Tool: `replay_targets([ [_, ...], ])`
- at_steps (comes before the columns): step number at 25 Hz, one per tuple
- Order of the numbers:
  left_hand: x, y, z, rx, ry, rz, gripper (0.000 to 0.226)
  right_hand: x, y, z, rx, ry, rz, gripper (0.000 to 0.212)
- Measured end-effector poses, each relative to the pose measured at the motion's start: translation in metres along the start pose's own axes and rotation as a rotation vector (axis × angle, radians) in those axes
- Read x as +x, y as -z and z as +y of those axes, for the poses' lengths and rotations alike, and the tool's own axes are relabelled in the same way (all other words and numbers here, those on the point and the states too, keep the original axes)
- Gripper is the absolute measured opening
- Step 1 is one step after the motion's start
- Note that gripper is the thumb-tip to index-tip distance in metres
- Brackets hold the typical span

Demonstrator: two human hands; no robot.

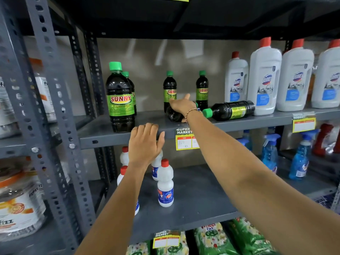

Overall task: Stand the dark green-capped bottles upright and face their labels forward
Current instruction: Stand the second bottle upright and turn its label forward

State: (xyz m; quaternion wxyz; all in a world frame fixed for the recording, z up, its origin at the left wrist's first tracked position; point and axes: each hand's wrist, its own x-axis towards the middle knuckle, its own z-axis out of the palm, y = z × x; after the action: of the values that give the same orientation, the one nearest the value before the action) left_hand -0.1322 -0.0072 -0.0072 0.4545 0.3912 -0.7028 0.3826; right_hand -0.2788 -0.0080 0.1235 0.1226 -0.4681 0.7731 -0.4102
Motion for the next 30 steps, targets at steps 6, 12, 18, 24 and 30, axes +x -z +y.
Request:
replay_targets([
  [6, -0.002, -0.006, 0.003, -0.027, 0.055, 0.046, 0.033, 0.007, 0.033, -0.016, -0.421, 0.155, 0.019, 0.049],
  [12, -0.001, -0.002, 0.004, -0.022, 0.055, 0.018, 0.035, 0.01, 0.015, -0.013, -0.443, 0.171, -0.108, 0.071],
  [18, 0.01, 0.004, 0.021, 0.038, 0.214, 0.01, 0.035, 0.007, 0.001, 0.015, -0.011, 0.296, 0.13, 0.055],
  [24, 0.009, 0.002, 0.021, 0.067, 0.173, -0.013, 0.039, 0.007, -0.008, 0.039, 0.289, 0.385, 0.065, 0.059],
  [30, 0.008, -0.001, 0.024, 0.073, 0.179, -0.027, 0.039, 0.013, 0.001, 0.046, 0.419, 0.377, -0.217, 0.048],
])
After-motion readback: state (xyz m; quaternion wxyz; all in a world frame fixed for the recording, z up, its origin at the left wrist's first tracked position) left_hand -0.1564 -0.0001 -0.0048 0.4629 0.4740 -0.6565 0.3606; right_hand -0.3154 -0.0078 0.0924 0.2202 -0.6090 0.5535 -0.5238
